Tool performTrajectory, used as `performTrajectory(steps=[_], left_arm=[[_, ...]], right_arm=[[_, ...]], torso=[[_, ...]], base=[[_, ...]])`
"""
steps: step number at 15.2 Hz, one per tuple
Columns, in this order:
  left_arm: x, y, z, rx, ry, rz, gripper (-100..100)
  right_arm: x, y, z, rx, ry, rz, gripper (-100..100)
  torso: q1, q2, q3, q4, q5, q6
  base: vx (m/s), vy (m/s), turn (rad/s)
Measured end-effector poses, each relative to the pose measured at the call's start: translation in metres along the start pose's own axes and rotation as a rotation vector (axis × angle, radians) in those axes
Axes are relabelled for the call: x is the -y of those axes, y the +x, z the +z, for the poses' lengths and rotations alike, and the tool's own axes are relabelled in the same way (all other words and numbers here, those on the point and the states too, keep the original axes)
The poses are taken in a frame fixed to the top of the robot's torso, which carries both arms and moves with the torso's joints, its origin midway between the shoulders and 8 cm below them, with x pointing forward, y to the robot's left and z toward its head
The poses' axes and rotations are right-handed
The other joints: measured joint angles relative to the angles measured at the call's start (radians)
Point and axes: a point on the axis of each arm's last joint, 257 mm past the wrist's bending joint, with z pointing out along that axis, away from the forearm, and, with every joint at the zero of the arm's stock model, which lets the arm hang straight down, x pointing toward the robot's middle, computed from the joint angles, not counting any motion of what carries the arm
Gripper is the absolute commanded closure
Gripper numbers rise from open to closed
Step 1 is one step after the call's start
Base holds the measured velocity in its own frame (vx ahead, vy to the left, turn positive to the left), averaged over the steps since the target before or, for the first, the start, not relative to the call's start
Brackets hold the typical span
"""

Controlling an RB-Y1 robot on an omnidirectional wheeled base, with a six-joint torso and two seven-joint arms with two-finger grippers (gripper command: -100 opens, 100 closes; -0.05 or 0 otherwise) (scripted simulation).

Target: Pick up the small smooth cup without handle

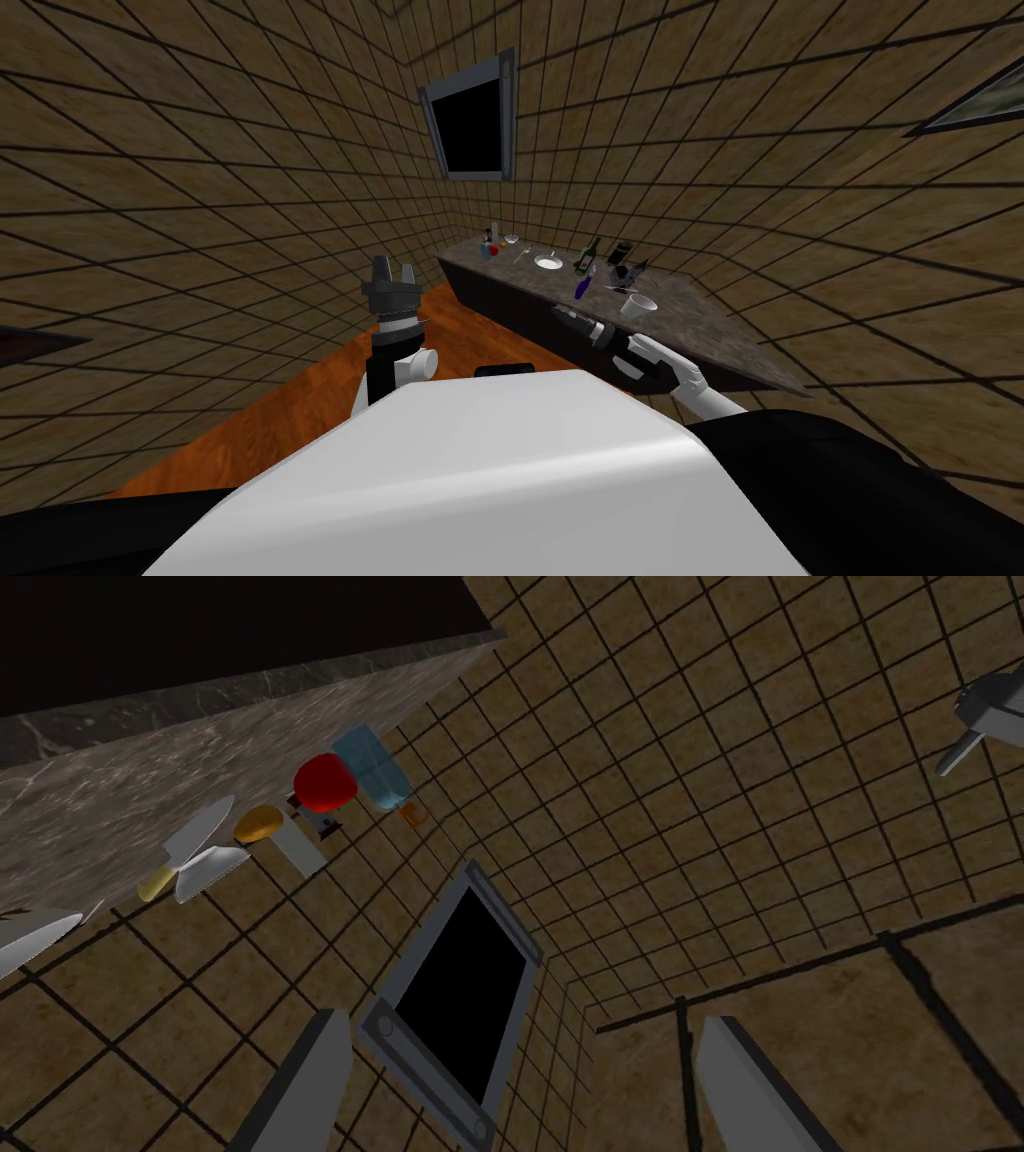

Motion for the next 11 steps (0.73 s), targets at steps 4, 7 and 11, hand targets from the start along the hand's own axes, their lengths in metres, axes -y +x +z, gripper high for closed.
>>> performTrajectory(steps=[4, 7, 11], left_arm=[[0.000, 0.000, 0.000, 0.000, 0.000, 0.000, 0], [0.000, 0.000, 0.000, 0.000, 0.000, 0.000, 0], [0.000, 0.000, 0.000, 0.000, 0.000, 0.000, 0]], right_arm=[[0.015, 0.011, -0.010, -0.095, 0.026, -0.062, -100], [0.025, 0.016, -0.017, -0.159, 0.044, -0.106, -100], [0.041, 0.023, -0.028, -0.250, 0.072, -0.171, -100]], torso=[[-0.001, 0.000, 0.000, 0.000, 0.000, 0.000], [-0.002, 0.000, 0.000, 0.000, 0.000, 0.000], [-0.002, 0.000, 0.000, 0.000, 0.000, 0.000]], base=[[0.023, 0.050, 0.010], [0.020, 0.042, 0.013], [0.030, 0.036, 0.005]])
